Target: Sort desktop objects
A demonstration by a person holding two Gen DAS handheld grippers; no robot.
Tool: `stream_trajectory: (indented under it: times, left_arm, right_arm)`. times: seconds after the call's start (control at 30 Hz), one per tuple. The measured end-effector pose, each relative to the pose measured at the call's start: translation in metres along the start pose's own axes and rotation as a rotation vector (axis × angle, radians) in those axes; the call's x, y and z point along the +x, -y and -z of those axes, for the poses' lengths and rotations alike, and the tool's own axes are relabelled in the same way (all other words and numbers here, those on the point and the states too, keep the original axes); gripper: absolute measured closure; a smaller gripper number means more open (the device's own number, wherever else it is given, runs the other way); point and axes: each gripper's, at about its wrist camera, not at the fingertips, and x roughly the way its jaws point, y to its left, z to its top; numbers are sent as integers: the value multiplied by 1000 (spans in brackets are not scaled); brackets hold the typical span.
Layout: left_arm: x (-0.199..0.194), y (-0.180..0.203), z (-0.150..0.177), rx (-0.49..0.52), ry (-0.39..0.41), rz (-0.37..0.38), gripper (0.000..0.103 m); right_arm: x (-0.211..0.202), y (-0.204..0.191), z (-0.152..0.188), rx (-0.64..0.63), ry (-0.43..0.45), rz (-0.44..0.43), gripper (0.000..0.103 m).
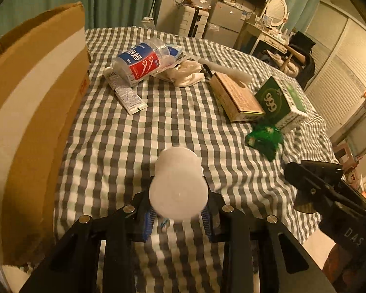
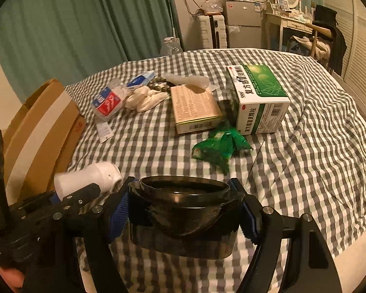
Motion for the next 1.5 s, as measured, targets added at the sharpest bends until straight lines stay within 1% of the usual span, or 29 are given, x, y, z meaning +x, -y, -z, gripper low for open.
stream_trajectory:
  times: [0.1, 0.27, 0.3, 0.43, 0.6, 0.8, 0.93, 1.0, 1.13, 1.17, 1.23, 1.27, 1.3, 1.33, 1.37, 1.4, 1.5]
  left_arm:
    - [-6, -3, 6, -2, -4, 5, 71]
    - [3, -5, 12, -9, -39, 4, 71]
    - [5, -5, 12, -10, -42, -4, 71]
    - [22, -8, 15, -20, -100, -27, 71]
    - [39, -12, 19, -35, -142, -47, 70]
    - [40, -10, 17, -21, -135, -46, 70]
    - [35, -9, 20, 2, -117, -40, 71]
    - [31, -8, 21, 10, -108, -38, 79]
    - [28, -9, 26, 3, -122, -12, 80]
    - [28, -9, 26, 3, -127, -3, 79]
    - [26, -11, 26, -5, -130, -19, 76]
    - [25, -12, 26, -11, -132, -22, 67]
    - [24, -13, 26, -17, -138, -24, 50]
    - [24, -14, 26, -22, -139, -27, 43]
    - [23, -16, 25, -27, -139, -30, 33]
    - [23, -18, 23, -33, -146, -35, 26]
    - [29, -23, 18, -29, -179, -36, 24]
  right_arm:
    - [-5, -8, 4, -6, 2, -4, 28]
    - [-9, -14, 6, -15, 9, -12, 28]
    - [-9, -14, 6, -13, 8, -14, 28]
    - [-7, -7, 5, 10, 4, -26, 28]
    - [1, 3, 5, 47, -10, -46, 28]
    - [4, 6, 4, 58, -15, -54, 28]
    - [4, 5, 4, 57, -14, -53, 28]
    - [4, 5, 4, 57, -13, -48, 28]
    - [2, 5, 4, 58, -11, -46, 28]
    - [2, 5, 4, 59, -10, -45, 28]
    - [1, 5, 4, 58, -9, -44, 28]
    - [0, 4, 4, 57, -8, -45, 28]
    - [0, 4, 4, 57, -7, -44, 28]
    - [0, 5, 4, 57, -7, -45, 28]
    - [0, 5, 4, 59, -8, -45, 28]
    - [0, 5, 4, 61, -8, -46, 28]
    - [0, 6, 4, 68, -10, -51, 28]
